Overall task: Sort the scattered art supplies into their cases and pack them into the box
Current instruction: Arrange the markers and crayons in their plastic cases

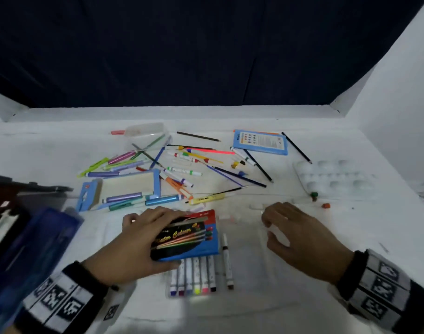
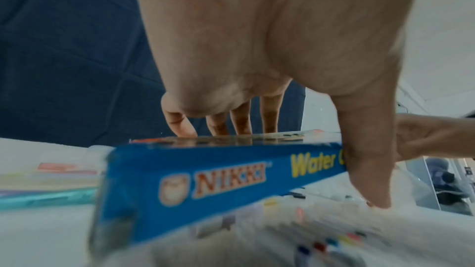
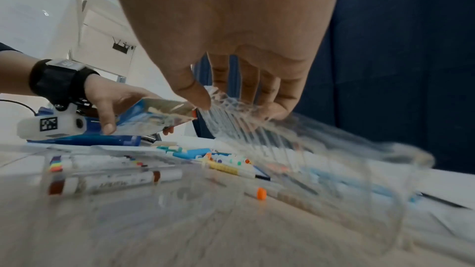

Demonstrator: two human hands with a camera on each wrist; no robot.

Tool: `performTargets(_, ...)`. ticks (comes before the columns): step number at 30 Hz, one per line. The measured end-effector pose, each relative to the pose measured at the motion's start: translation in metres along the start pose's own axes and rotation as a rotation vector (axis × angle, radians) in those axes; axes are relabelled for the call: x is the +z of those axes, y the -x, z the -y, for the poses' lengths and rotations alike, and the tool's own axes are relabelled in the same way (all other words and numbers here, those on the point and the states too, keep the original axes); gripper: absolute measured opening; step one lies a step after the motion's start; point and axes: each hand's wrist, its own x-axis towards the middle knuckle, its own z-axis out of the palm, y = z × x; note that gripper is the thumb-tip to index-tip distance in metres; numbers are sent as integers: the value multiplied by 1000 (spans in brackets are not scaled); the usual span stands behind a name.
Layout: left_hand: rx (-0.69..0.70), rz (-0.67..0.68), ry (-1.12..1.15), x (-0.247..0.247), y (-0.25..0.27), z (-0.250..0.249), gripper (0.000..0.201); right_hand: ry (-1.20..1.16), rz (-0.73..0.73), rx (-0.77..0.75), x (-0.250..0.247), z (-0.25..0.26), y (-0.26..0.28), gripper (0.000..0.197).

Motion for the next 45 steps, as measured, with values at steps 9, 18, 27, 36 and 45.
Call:
performTargets(9,14,78,-11,30,35,-32,89,-587,-188,286,-4,-2,23,18)
performTargets(18,9,101,-158,61,40,-51,90,-536,52,302,31,-8,36,19)
performTargets(27,-30,19,-226,58,-10,-47,82,-493,-27,304,17,-25,27,23)
performTargets(36,-88,45,-199,47,-55,-48,83,-879,-210,497,0,-29,27,40)
performTargets(45,-31,124,-167,33,-4,-36,91,-377,221,599,8,-29,57,24)
